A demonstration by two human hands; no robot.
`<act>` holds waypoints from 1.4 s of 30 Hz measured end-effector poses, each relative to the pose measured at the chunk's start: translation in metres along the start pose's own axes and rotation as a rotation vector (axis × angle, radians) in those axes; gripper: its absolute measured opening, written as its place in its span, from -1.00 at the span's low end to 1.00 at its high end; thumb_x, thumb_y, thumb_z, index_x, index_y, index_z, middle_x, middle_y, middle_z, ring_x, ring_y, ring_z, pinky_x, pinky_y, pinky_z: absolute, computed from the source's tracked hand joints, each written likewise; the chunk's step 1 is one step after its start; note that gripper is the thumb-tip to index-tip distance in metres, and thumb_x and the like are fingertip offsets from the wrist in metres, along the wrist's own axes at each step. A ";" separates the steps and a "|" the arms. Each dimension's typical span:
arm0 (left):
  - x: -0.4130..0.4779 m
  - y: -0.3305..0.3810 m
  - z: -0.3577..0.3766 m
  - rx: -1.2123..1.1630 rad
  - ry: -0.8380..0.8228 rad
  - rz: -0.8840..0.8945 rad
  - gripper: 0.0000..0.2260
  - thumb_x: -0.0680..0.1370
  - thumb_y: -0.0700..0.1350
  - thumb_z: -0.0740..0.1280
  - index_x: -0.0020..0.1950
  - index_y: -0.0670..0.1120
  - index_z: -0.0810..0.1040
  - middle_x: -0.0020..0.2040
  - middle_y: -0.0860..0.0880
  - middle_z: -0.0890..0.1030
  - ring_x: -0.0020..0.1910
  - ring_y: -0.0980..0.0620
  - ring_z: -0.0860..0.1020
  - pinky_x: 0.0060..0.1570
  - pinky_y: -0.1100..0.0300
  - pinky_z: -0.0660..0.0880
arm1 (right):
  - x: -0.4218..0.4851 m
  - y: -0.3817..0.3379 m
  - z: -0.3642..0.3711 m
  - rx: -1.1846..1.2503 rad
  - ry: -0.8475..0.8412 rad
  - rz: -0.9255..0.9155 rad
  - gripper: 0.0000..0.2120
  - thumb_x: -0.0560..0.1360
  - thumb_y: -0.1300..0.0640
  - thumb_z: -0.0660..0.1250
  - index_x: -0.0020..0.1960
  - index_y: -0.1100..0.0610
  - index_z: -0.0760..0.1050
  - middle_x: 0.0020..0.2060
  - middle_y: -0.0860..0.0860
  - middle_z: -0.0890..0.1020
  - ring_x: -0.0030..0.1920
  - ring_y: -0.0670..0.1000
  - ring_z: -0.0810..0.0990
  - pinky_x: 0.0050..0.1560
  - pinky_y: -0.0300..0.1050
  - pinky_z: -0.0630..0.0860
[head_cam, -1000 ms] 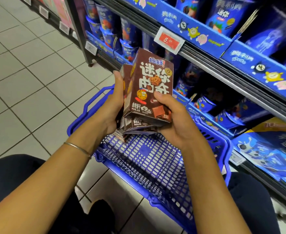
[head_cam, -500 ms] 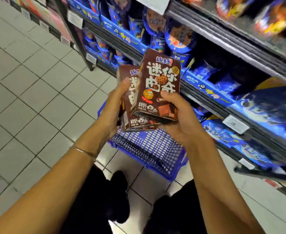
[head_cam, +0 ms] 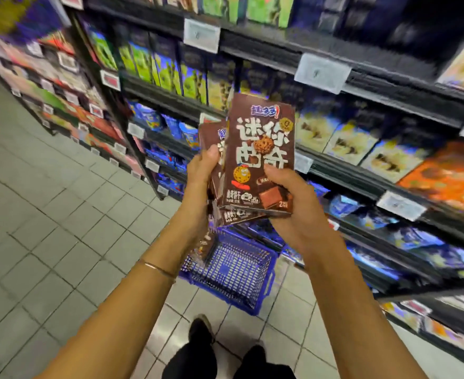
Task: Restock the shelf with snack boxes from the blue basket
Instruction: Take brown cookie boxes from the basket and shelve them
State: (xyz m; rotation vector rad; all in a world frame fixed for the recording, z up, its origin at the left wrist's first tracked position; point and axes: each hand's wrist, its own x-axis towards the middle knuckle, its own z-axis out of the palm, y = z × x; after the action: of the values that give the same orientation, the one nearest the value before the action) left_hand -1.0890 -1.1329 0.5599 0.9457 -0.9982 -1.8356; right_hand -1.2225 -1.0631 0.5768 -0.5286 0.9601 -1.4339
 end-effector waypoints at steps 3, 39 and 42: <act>-0.012 0.032 0.040 -0.007 -0.117 0.012 -0.44 0.60 0.17 0.24 0.42 -0.19 0.59 0.28 -0.26 0.69 0.20 -0.19 0.69 0.13 -0.04 0.68 | -0.023 -0.039 0.008 -0.039 0.018 -0.091 -0.62 0.40 0.07 0.40 0.20 0.12 0.66 0.16 0.20 0.68 0.16 0.27 0.65 0.21 0.24 0.57; -0.007 0.206 0.308 -0.003 -0.764 0.446 -0.18 0.33 0.12 0.51 0.51 -0.17 0.38 0.36 -0.29 0.60 0.14 -0.24 0.70 0.06 -0.14 0.66 | -0.163 -0.307 -0.007 -0.297 0.243 -0.941 -0.51 0.39 0.12 0.47 0.30 0.14 0.53 0.14 0.13 0.69 0.10 0.13 0.70 0.01 -0.02 0.65; 0.003 0.211 0.319 0.017 -0.742 0.458 -0.16 0.31 0.14 0.52 0.53 -0.11 0.35 0.31 -0.23 0.65 0.08 -0.17 0.72 0.05 -0.15 0.68 | -0.162 -0.325 -0.030 -0.244 0.225 -0.971 -0.63 0.40 0.12 0.46 0.20 0.12 0.62 0.09 0.13 0.70 0.05 0.12 0.72 -0.05 -0.03 0.66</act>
State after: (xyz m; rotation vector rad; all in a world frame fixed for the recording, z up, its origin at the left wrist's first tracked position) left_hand -1.3051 -1.1230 0.8749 -0.0150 -1.5171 -1.7841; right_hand -1.4152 -0.9375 0.8594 -1.1297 1.1209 -2.2826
